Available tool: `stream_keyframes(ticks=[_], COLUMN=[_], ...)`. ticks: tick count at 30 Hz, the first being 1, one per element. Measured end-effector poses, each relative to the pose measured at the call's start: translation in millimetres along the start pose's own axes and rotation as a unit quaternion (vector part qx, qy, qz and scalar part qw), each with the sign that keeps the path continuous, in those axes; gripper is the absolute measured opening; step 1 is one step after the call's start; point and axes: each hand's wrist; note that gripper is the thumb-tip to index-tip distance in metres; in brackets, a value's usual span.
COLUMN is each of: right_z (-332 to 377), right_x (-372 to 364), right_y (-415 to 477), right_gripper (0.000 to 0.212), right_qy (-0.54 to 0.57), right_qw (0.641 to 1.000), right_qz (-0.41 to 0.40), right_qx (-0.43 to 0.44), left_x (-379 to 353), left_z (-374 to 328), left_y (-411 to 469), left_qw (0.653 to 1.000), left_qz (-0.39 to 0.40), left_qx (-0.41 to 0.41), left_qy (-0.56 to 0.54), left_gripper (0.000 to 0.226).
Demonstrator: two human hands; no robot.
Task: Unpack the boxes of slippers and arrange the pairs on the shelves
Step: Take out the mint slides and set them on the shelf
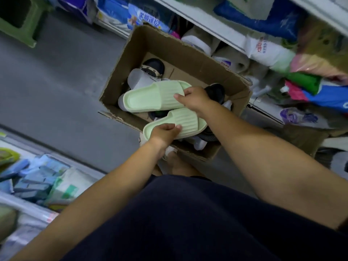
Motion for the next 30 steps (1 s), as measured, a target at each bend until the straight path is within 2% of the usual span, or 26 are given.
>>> stream_keyframes(ticks=[2, 4, 7, 10, 13, 15, 18, 19, 21, 23, 25, 27, 28, 30], right_z=[-5.7, -13.6, -26.1, -51.9, -78.1, -96.8, -114.2, -117.3, -117.4, -117.0, -117.6, -117.0, -116.2, -114.6], right_x=[5.1, 14.0, 30.4, 41.8, 37.9, 25.1, -2.1, -13.6, -27.6, -43.5, -57.2, -68.5, -73.7, -81.9], right_y=[-1.9, -8.9, -35.1, -67.5, -98.4, -112.9, -129.5, -134.7, -139.3, -144.8, -149.8, -154.3, -156.2, -161.0], right_gripper=[0.054, 0.044, 0.022, 0.022, 0.017, 0.015, 0.015, 0.015, 0.015, 0.018, 0.019, 0.019, 0.024, 0.032], right_qy=[0.014, 0.058, 0.159, 0.228, 0.355, 0.424, 0.465, 0.475, 0.496, 0.531, 0.553, 0.564, 0.568, 0.57], right_qw=[1.0, 0.998, 0.986, 0.968, 0.919, 0.877, 0.84, 0.831, 0.817, 0.794, 0.78, 0.772, 0.769, 0.766], right_qz=[0.0, -0.008, -0.042, -0.073, -0.053, -0.032, -0.021, -0.022, -0.013, -0.013, -0.026, -0.042, -0.051, -0.067], right_qx=[-0.013, -0.013, -0.027, -0.076, -0.165, -0.225, -0.279, -0.29, -0.293, -0.295, -0.293, -0.29, -0.289, -0.288], left_x=[-5.8, -5.0, 9.5, 36.2, 60.6, 73.1, 84.1, 88.4, 91.9, 91.8, 88.8, 82.7, 79.9, 73.0], left_z=[2.7, 2.7, 1.6, 0.7, 0.1, 3.5, 13.7, 21.7, 35.1, 48.8, 61.3, 72.6, 77.5, 89.3], left_y=[-0.6, -4.5, -12.9, -14.8, 3.2, 18.1, 25.8, 28.3, 27.1, 17.8, 10.3, 5.8, 3.8, 2.3], left_qw=[1.0, 0.997, 0.98, 0.945, 0.903, 0.875, 0.86, 0.856, 0.851, 0.874, 0.926, 0.968, 0.979, 0.994], left_qz=[-0.013, -0.035, -0.056, -0.065, -0.047, -0.024, 0.009, 0.001, -0.064, -0.124, -0.111, -0.085, -0.069, -0.008], left_qx=[-0.013, -0.061, -0.171, -0.244, -0.289, -0.277, -0.247, -0.247, -0.271, -0.278, -0.236, -0.155, -0.119, -0.064], left_qy=[-0.016, 0.007, 0.087, 0.206, 0.314, 0.397, 0.446, 0.454, 0.446, 0.379, 0.273, 0.18, 0.15, 0.091], left_gripper=[0.037, 0.029, 0.011, 0.02, 0.022, 0.02, 0.019, 0.019, 0.023, 0.036, 0.072, 0.105, 0.113, 0.109])
Point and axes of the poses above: each hand's wrist, its own y-axis towards the middle knuckle, its own x-axis out of the back of the hand, z = x × y, and after that the axes turned 1 degree about x, right-handed
